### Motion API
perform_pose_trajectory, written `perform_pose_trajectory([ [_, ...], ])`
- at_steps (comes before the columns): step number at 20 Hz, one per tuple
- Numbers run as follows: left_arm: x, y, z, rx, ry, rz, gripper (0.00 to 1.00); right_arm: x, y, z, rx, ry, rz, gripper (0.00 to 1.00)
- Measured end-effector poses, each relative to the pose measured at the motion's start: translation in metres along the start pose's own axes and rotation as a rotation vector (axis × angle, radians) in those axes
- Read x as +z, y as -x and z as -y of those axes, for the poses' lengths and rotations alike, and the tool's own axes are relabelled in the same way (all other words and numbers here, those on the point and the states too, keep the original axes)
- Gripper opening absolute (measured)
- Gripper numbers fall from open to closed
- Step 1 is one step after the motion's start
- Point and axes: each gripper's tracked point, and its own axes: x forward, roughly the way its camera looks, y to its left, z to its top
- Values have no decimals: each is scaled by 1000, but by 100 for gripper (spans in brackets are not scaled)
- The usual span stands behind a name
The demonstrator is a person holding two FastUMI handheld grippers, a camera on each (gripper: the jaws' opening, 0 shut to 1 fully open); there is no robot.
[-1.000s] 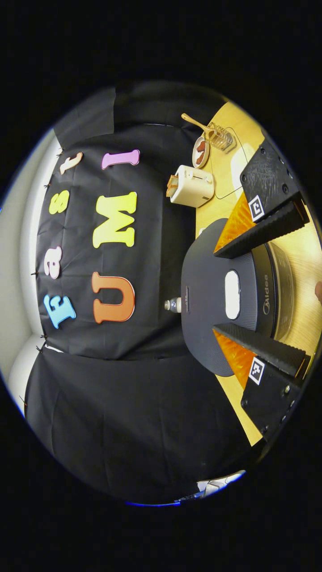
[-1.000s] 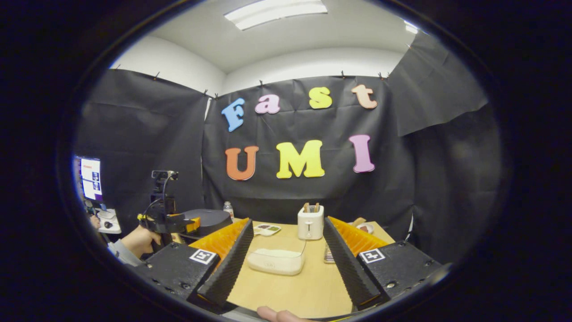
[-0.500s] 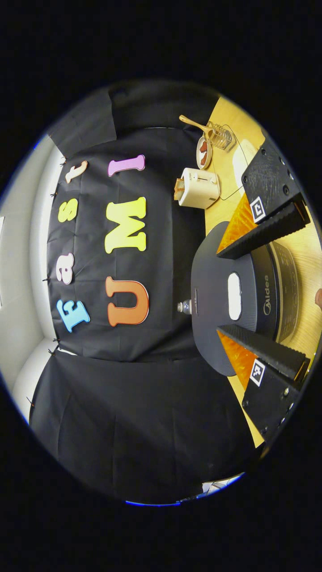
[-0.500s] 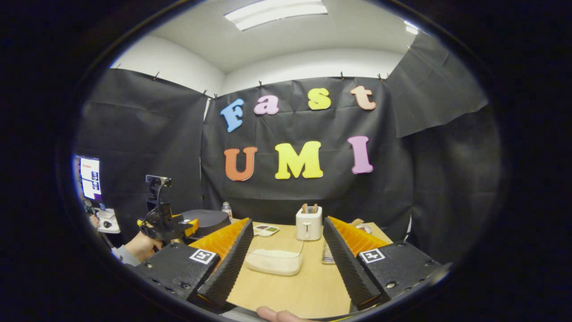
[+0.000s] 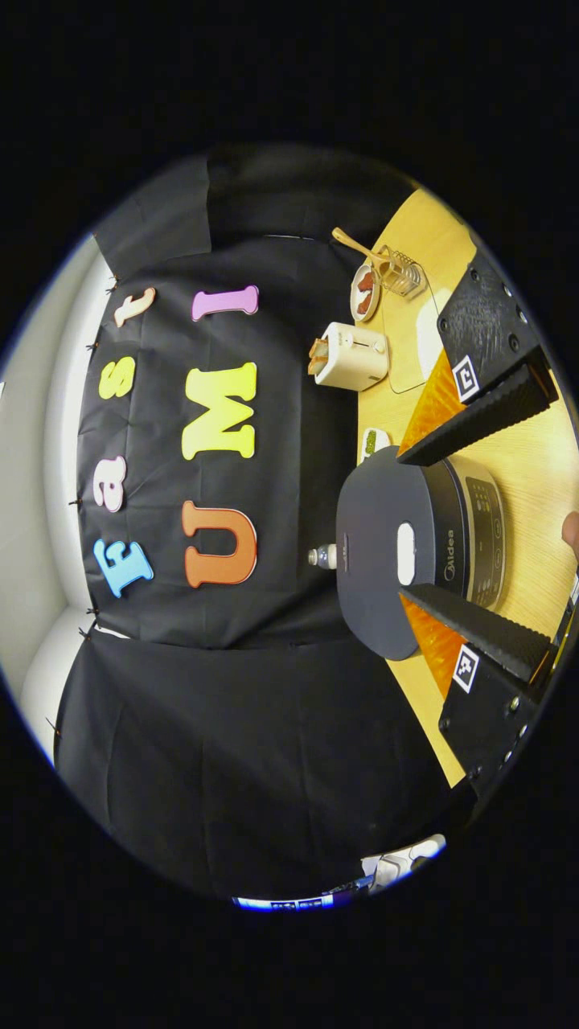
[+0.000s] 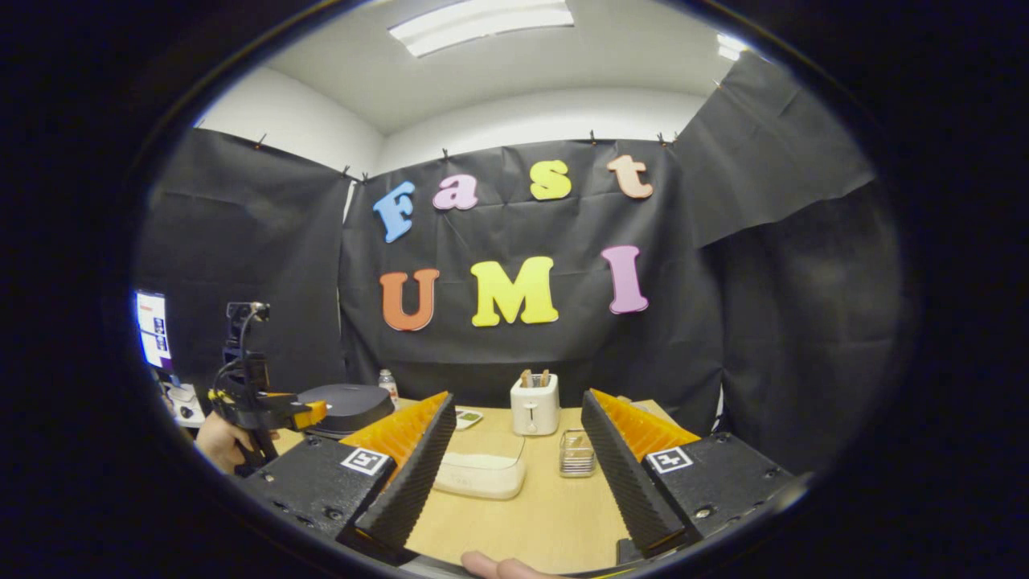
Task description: Close the left gripper, press the button to open the rice cooker; take a wooden spoon from the chopstick holder with the right hand, scoop a spoonful of rice and pour it into the rice cooker, then put the wooden spoon back into the chopstick holder.
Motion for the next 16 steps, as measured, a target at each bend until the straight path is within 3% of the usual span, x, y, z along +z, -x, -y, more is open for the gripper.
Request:
perform_pose_trajectory([
  [3,14,25,3,-2,28,19,94,0,-1,5,-17,4,-8,100],
  [9,40,83,34,-111,-3,69,94,-6,-3,17,-44,8,-27,100],
  [12,48,105,39,-113,-64,109,95,-5,-3,26,-68,12,-31,100],
  [16,47,131,52,-130,-60,154,94,-1,0,34,-84,13,-17,100],
])
